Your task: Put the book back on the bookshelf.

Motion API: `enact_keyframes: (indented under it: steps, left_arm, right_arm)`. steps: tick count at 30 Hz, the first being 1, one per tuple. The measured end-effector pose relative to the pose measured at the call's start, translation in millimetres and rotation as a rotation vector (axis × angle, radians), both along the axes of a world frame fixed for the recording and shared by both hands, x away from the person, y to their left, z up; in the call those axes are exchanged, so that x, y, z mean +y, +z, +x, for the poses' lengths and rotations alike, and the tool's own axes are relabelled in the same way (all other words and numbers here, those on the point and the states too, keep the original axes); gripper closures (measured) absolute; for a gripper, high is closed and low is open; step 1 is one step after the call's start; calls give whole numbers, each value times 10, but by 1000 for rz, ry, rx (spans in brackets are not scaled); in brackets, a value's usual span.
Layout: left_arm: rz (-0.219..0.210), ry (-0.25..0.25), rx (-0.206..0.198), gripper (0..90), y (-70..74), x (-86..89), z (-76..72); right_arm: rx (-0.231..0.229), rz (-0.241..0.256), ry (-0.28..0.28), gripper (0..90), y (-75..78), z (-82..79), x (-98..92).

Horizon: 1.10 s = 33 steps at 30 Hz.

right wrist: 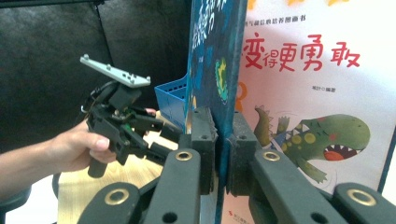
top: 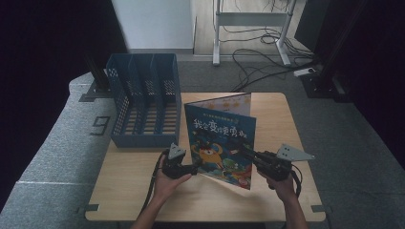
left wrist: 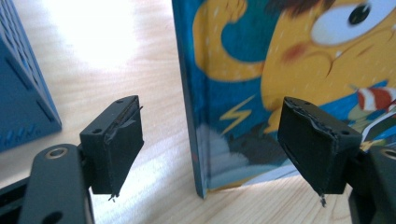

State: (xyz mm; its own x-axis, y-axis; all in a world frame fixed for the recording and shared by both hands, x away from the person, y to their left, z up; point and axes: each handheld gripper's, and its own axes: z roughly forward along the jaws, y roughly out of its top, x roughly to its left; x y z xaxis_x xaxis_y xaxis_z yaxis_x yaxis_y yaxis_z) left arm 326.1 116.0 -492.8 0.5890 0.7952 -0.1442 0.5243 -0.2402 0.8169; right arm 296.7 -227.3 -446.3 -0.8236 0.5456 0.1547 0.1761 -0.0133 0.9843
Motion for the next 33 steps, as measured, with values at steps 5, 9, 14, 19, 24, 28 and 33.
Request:
enact_keyframes:
  steps: [5, 9, 14, 19, 24, 28, 33]
  left_arm:
    - [-18, -5, -34, 228, 75, -21, 3]
    - [-23, -12, -43, 225, 120, -31, 19]
    - [-31, -26, -88, 222, 208, -57, 13]
    - [-40, -35, -108, 215, 271, -69, 17]
    - [-49, -33, -158, 233, 320, -84, -16]
    - [-63, -39, -167, 239, 348, -102, -29]
    - [-70, -53, -169, 262, 349, -120, -40]
  right_arm:
    - [-3, -10, 2, 831, -33, -28, -38]
    - [7, -12, 2, 826, -64, -40, -74]
    - [12, -15, -1, 821, -78, -44, -90]
    - [17, -13, -9, 810, -101, -35, -110]
    - [13, -21, -20, 791, -117, -32, -121]
    - [1, -31, -45, 776, -128, -35, -116]
    - [3, -34, -60, 757, -142, -27, -123]
